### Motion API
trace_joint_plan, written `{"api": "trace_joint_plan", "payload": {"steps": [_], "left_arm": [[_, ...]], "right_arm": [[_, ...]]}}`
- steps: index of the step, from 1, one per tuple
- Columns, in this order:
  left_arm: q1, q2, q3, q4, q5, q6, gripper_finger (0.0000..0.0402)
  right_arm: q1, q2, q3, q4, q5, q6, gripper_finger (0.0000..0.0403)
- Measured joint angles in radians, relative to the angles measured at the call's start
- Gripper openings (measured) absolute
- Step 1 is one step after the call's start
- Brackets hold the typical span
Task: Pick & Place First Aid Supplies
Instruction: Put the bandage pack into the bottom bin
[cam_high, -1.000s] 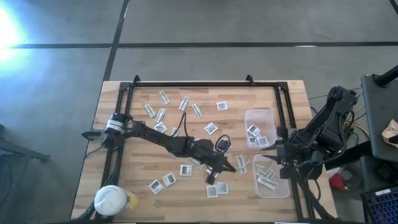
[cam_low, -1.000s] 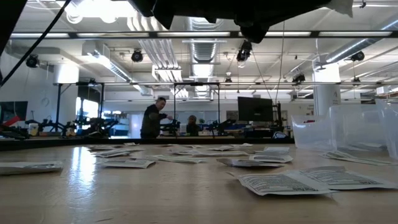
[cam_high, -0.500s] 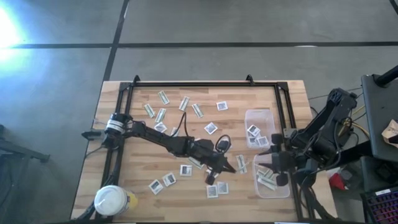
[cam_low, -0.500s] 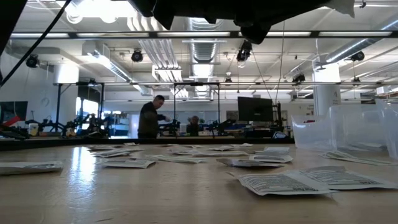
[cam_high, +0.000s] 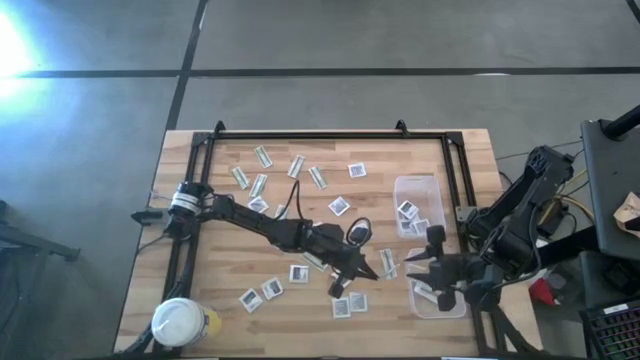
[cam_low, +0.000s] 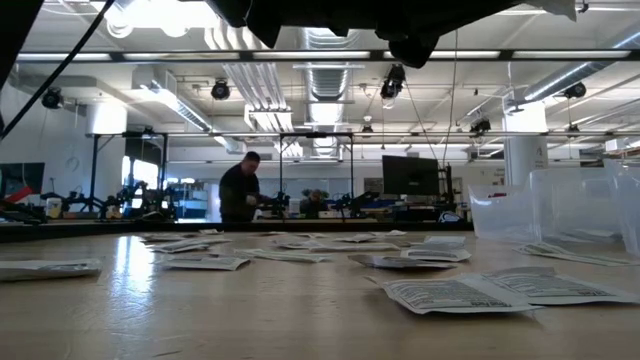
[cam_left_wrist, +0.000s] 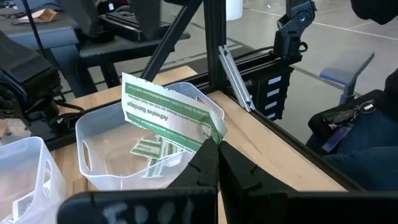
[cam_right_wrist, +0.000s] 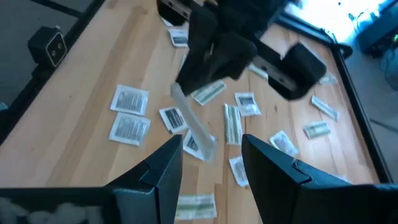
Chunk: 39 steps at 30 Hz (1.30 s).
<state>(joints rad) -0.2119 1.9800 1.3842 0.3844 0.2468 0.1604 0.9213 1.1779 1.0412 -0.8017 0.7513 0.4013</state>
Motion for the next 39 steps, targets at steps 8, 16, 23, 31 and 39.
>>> {"api": "trace_joint_plan", "payload": {"steps": [8, 16, 23, 31, 39], "left_arm": [[0.0, 0.0, 0.0, -0.001, 0.004, 0.003, 0.0], [0.0, 0.0, 0.0, -0.003, 0.004, 0.004, 0.0], [0.0, 0.0, 0.0, -0.003, 0.004, 0.004, 0.0], [0.0, 0.0, 0.0, -0.004, 0.004, 0.005, 0.0], [0.001, 0.0, 0.0, -0.015, 0.004, 0.003, 0.0]], "right_arm": [[-0.038, 0.037, -0.007, 0.031, -0.005, -0.019, 0.0164], [-0.072, 0.08, -0.014, 0.04, -0.046, -0.019, 0.0157], [-0.077, 0.106, -0.014, 0.042, -0.057, -0.017, 0.0134], [-0.078, 0.106, -0.011, 0.057, -0.1, -0.016, 0.006], [-0.078, 0.105, -0.011, 0.058, -0.101, -0.008, 0.0009]]}}
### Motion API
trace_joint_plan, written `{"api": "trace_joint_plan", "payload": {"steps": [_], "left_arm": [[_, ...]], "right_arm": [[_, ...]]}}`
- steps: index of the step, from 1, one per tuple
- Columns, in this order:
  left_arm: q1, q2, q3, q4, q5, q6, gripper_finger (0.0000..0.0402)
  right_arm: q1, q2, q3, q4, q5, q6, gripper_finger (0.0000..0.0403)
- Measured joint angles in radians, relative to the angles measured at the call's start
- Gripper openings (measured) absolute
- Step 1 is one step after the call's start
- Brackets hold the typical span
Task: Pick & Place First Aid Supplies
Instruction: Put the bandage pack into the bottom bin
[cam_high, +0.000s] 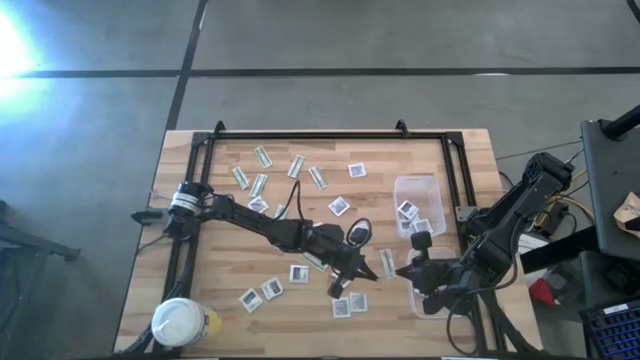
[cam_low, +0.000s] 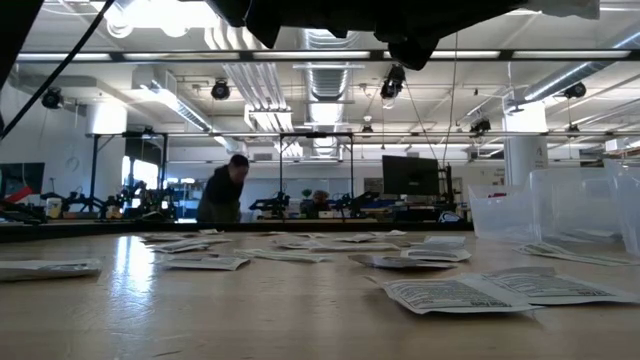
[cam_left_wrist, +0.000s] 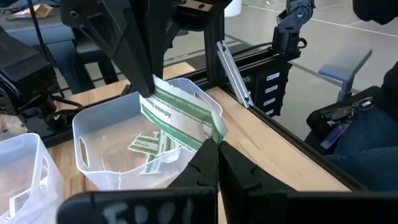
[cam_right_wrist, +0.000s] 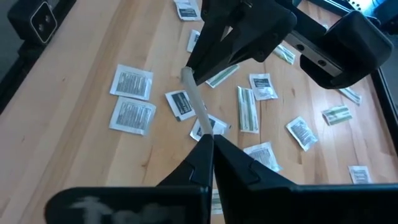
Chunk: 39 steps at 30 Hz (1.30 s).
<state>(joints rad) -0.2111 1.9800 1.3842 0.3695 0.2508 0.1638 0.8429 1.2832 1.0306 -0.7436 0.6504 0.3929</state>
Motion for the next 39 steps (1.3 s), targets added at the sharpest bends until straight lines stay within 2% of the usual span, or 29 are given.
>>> {"api": "trace_joint_plan", "payload": {"steps": [15, 21, 30, 36, 39], "left_arm": [[0.0, 0.0, 0.0, -0.014, -0.009, -0.033, 0.0009], [0.0, 0.0, 0.0, -0.015, -0.011, -0.026, 0.0053], [0.001, 0.0, 0.0, -0.052, -0.096, -0.031, 0.0136], [0.001, 0.0, 0.0, 0.009, -0.103, -0.063, 0.0173], [0.0, 0.0, 0.001, 0.023, -0.189, -0.098, 0.0178]], "right_arm": [[0.0, 0.0, -0.001, -0.007, -0.084, 0.072, 0.0008], [0.001, 0.0, -0.002, -0.014, -0.111, 0.081, 0.0008], [0.001, 0.0, -0.002, -0.14, -0.139, 0.199, 0.0008], [0.001, 0.0, -0.002, -0.138, -0.134, 0.21, 0.0008], [0.0, 0.0, -0.002, -0.124, -0.115, 0.232, 0.0008]]}}
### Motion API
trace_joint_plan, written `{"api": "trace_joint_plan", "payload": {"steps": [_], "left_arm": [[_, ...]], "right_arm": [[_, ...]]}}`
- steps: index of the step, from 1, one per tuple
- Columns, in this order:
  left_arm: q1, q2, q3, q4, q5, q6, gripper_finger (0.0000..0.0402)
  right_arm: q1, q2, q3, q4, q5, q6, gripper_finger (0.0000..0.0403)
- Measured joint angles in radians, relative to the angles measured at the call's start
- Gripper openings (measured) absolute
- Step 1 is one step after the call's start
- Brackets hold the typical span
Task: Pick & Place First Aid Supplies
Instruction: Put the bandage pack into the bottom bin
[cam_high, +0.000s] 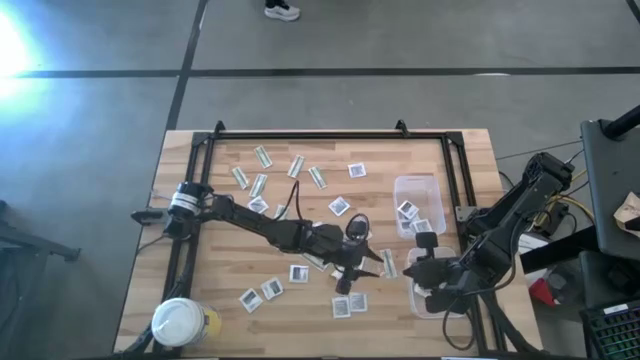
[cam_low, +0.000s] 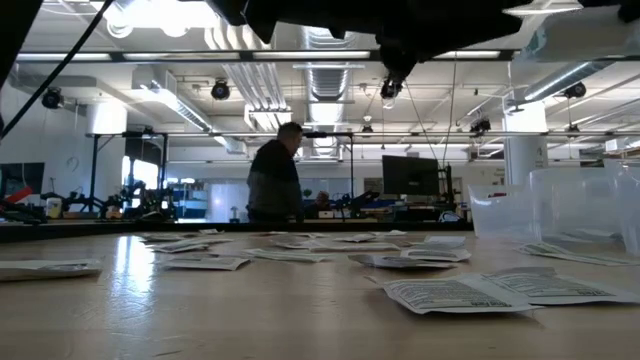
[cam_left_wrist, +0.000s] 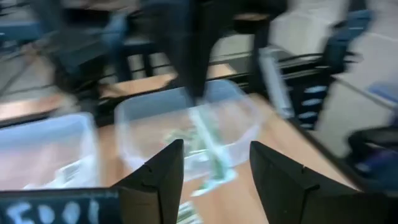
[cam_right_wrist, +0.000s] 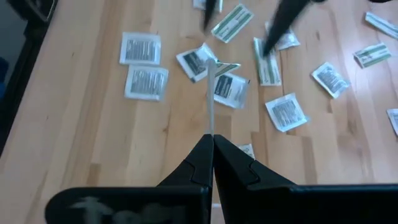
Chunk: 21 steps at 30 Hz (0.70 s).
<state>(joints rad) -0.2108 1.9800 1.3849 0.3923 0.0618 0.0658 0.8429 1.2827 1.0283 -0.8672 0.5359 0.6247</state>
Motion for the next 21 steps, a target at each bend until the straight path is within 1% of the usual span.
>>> {"api": "trace_joint_plan", "payload": {"steps": [2, 5, 8, 11, 13, 16, 21], "left_arm": [[0.0, 0.0, 0.0, -0.003, -0.065, -0.015, 0.0178], [0.002, 0.0, 0.0, -0.003, -0.074, -0.025, 0.0179], [-0.002, 0.0, 0.0, -0.004, -0.071, -0.021, 0.0179], [-0.005, 0.0, 0.0, -0.011, -0.022, 0.004, 0.0179], [-0.006, 0.0, 0.0, -0.027, -0.001, 0.02, 0.0179], [-0.007, 0.0, 0.0, -0.041, 0.0, 0.034, 0.0179], [-0.007, -0.001, 0.006, -0.053, 0.0, 0.035, 0.0179]], "right_arm": [[-0.001, 0.0, 0.0, 0.018, 0.019, 0.014, 0.0008], [-0.012, 0.0, 0.001, 0.033, 0.043, 0.059, 0.0008], [-0.036, 0.0, 0.002, 0.036, 0.047, 0.088, 0.0008], [-0.061, 0.0, 0.002, 0.033, 0.039, 0.109, 0.0008], [-0.074, 0.0, 0.001, 0.033, 0.01, 0.112, 0.0008], [-0.084, 0.0, -0.002, 0.027, -0.038, 0.116, 0.0008], [-0.085, 0.0, -0.002, -0.038, -0.051, 0.185, 0.0008]]}}
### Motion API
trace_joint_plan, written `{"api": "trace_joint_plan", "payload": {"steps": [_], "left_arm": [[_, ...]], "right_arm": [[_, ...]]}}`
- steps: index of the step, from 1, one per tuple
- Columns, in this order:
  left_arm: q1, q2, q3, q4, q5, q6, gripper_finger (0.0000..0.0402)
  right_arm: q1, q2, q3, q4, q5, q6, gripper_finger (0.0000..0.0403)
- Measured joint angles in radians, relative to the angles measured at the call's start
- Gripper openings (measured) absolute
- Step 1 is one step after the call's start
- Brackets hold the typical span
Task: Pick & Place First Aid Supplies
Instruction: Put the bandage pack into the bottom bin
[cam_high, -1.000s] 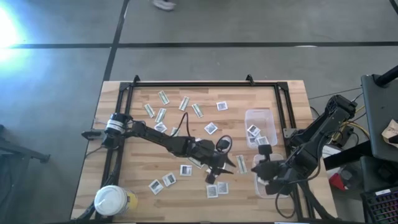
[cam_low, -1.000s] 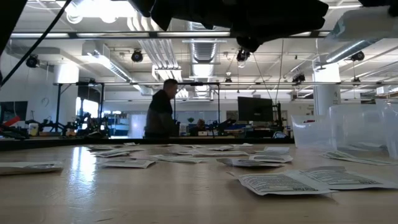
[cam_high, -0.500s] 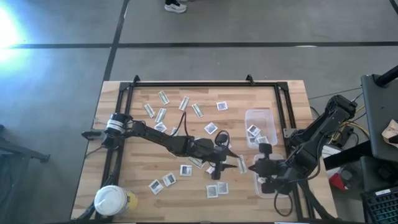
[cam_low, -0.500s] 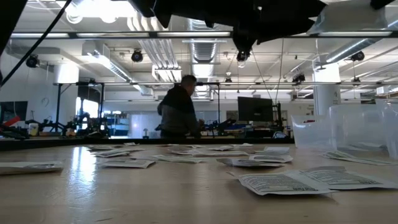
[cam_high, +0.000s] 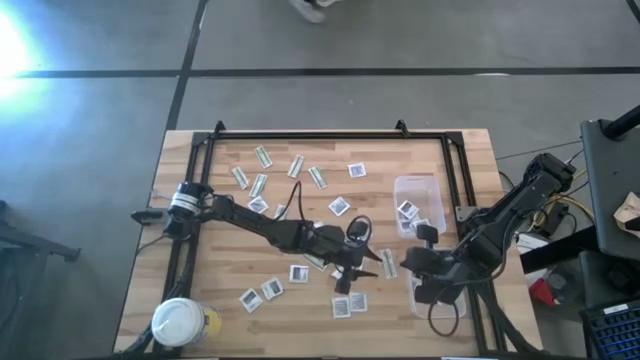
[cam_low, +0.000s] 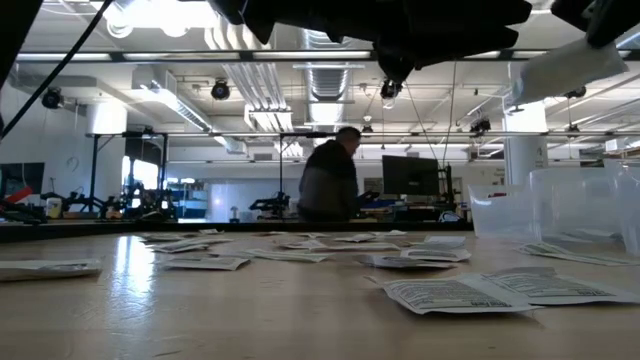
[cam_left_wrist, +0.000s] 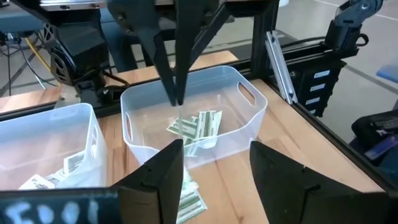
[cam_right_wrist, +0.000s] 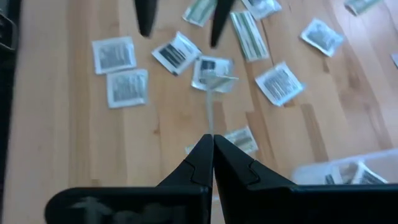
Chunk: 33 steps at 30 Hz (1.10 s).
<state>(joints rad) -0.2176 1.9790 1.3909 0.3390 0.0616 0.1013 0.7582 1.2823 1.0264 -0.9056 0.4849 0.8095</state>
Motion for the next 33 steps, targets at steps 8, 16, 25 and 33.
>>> {"api": "trace_joint_plan", "payload": {"steps": [8, 16, 25, 33], "left_arm": [[0.0, -0.001, 0.0, -0.004, -0.038, 0.0, 0.0178], [0.0, -0.001, -0.001, -0.004, -0.09, 0.002, 0.0178], [0.0, -0.001, -0.003, -0.026, -0.149, -0.006, 0.0178], [0.0, 0.0, -0.004, -0.098, -0.258, -0.004, 0.0177]], "right_arm": [[-0.004, 0.0, 0.004, 0.039, 0.012, 0.001, 0.0008], [-0.006, 0.0, 0.022, 0.074, 0.072, 0.007, 0.0008], [-0.02, 0.0, 0.027, 0.082, 0.08, 0.004, 0.0008], [-0.02, 0.0, 0.027, 0.082, 0.066, -0.001, 0.0008]]}}
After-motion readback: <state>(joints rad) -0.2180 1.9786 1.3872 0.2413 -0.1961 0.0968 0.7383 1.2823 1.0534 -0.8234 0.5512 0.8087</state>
